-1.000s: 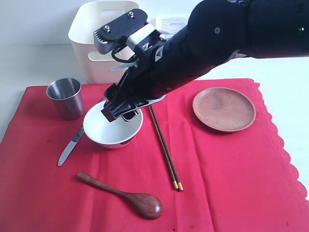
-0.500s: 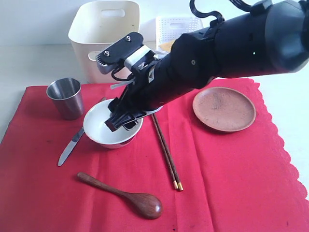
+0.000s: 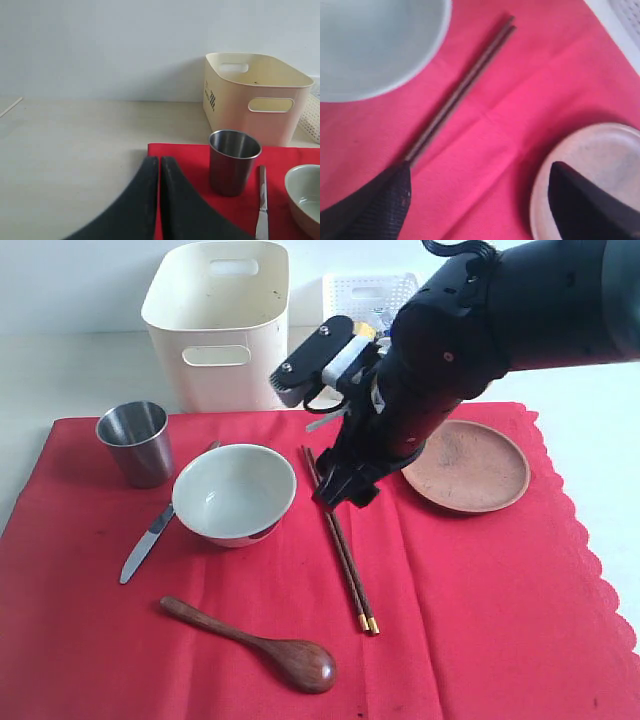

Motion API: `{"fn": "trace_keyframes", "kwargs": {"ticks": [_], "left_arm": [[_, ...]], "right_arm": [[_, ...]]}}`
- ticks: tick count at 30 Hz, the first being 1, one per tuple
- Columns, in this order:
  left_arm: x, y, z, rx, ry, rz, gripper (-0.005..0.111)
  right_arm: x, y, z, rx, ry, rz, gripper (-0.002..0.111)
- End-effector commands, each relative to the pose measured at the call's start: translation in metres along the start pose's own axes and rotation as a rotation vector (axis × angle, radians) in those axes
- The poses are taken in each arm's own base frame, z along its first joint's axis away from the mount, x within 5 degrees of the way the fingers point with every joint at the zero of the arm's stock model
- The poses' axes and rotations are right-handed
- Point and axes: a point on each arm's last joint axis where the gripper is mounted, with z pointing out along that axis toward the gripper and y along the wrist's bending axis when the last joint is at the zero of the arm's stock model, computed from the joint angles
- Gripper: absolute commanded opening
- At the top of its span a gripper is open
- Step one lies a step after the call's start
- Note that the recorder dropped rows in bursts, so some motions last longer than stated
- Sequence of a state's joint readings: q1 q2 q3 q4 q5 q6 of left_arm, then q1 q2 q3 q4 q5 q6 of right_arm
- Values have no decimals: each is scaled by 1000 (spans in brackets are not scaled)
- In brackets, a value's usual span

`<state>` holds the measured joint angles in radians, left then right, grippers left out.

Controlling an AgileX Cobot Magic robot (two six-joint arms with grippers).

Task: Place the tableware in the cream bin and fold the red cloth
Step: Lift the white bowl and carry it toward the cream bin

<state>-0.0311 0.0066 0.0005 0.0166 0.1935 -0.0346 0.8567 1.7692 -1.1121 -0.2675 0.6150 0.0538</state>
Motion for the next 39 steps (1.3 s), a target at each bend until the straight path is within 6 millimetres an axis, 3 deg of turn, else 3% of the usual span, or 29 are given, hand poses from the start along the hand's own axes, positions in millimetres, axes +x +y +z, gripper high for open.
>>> {"fn": "trace_keyframes", "kwargs": {"ticks": [1, 11, 21, 25, 27, 35, 39], "left_arm": [[-1, 0, -1, -1, -7, -7, 4], [-1, 0, -1, -1, -7, -7, 4], [-1, 0, -1, -1, -7, -7, 4], [-1, 0, -1, -1, -7, -7, 4], [-1, 0, -1, -1, -7, -7, 4], [-1, 0, -1, -1, -7, -7, 4], [-1, 0, -1, -1, -7, -7, 4]], "right_arm": [[4, -14, 2, 45, -19, 83, 72], [-33, -7, -2, -86, -411, 270, 72], [-44, 3, 74, -116, -308, 339, 72], [-45, 5, 95, -113, -217, 334, 70], [-45, 5, 98, -112, -197, 329, 62], [-47, 5, 94, -116, -200, 344, 1], [-51, 3, 77, -121, -219, 364, 0]]}}
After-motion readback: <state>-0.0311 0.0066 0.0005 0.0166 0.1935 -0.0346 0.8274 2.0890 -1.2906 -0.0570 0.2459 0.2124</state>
